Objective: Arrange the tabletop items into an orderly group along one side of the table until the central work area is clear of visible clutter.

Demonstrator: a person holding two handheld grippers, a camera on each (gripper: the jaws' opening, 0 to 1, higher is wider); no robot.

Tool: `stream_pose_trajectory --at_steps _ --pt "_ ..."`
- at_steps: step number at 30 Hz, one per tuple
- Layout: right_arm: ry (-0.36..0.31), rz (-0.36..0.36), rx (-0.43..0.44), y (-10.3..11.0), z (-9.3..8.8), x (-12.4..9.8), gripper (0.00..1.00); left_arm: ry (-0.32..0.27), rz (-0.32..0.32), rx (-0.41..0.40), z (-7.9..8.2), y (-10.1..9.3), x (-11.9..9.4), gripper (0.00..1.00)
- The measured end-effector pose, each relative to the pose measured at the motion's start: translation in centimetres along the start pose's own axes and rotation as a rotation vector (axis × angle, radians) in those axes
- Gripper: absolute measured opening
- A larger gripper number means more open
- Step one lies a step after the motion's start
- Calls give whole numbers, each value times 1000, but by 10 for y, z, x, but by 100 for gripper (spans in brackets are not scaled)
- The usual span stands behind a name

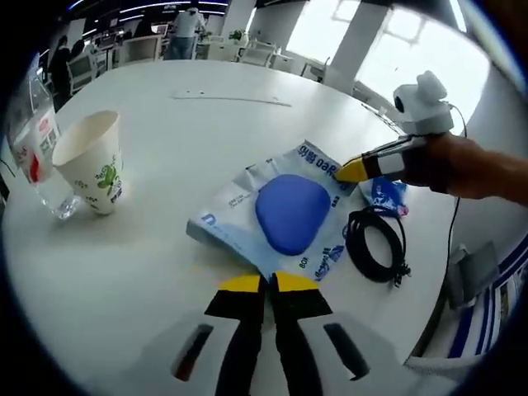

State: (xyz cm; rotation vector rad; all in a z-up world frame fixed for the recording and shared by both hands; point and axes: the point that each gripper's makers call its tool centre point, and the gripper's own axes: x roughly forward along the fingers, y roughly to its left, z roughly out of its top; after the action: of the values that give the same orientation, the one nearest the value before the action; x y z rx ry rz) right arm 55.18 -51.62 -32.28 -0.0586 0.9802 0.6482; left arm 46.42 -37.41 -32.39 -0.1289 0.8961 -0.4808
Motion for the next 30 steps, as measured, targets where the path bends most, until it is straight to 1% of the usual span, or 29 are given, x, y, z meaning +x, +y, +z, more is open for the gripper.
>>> stream_pose_trajectory --at_steps 6,14,18,25,30 --pt "-38 1 43 4 1 -6 0 -28 13 -5 12 7 -3 0" --pt "-70 12 65 9 5 -8 0 -73 37 -38 31 23 -7 0" --pt "-85 20 80 14 8 -9 0 -98 51 -65 42 36 -8 0" --pt "-90 33 92 24 10 -7 0 -114 72 -72 51 49 -10 0" --pt "-98 43 97 34 12 -5 0 -129 91 -107 57 61 -10 0"
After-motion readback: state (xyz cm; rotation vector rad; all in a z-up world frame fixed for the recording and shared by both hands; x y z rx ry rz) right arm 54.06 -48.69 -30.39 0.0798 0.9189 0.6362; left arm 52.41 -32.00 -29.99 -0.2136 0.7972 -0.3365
